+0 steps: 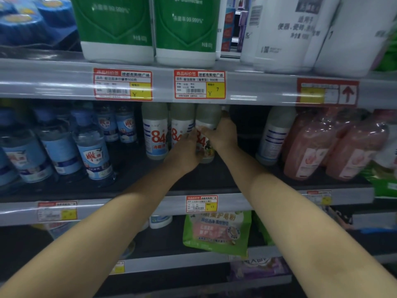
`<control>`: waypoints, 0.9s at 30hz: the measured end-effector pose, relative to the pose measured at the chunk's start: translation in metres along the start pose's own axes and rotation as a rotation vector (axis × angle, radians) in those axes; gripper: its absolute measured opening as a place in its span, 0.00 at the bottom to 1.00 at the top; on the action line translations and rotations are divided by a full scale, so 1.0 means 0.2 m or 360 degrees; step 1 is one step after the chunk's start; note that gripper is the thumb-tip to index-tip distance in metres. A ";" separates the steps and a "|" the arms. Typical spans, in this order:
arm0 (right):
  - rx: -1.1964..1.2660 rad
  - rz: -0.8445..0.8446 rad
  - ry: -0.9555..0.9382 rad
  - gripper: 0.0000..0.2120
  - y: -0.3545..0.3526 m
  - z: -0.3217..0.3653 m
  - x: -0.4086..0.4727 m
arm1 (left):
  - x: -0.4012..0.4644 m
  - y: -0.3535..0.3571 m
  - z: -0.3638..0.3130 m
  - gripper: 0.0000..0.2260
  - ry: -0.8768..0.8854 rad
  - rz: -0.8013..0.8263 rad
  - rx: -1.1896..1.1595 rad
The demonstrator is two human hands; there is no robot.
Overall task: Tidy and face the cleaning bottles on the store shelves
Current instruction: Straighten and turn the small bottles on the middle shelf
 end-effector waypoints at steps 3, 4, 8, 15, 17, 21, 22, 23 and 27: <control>-0.0070 0.0011 0.0043 0.15 0.00 -0.02 0.02 | -0.01 0.01 -0.03 0.24 0.0061 0.0076 -0.0003; -0.0095 0.0019 0.0059 0.15 0.00 -0.03 0.03 | -0.01 0.02 -0.03 0.26 0.0063 0.0109 0.0023; -0.0095 0.0030 0.0134 0.14 -0.01 -0.07 0.08 | -0.01 0.09 -0.04 0.28 0.0052 0.0207 0.0065; -0.0072 -0.0007 0.0121 0.19 -0.03 -0.12 0.15 | 0.03 0.11 -0.03 0.29 0.0034 0.0257 0.0057; -0.0077 0.0010 0.0109 0.20 -0.02 -0.13 0.16 | 0.04 0.10 -0.03 0.29 0.0038 0.0258 0.0056; -0.0122 0.0035 0.0117 0.23 0.00 -0.15 0.21 | 0.07 0.10 -0.02 0.30 0.0019 0.0260 0.0087; -0.0113 0.0043 0.0121 0.23 0.01 -0.16 0.22 | 0.07 0.11 -0.02 0.30 0.0015 0.0264 0.0088; -0.0111 0.0059 0.0118 0.22 0.01 -0.16 0.23 | 0.08 0.12 -0.02 0.30 0.0007 0.0273 0.0090; -0.0135 0.0143 0.0097 0.18 0.04 -0.18 0.27 | 0.09 0.18 0.00 0.29 -0.0019 0.0320 0.0111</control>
Point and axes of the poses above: each hand's wrist, its own x-axis towards the middle knuckle, its own y-axis out of the palm, z = x × y, the point moved 10 cm from there along x, towards the middle knuckle, and after that the axes turned 1 degree about -y, right-handed, at the moved point
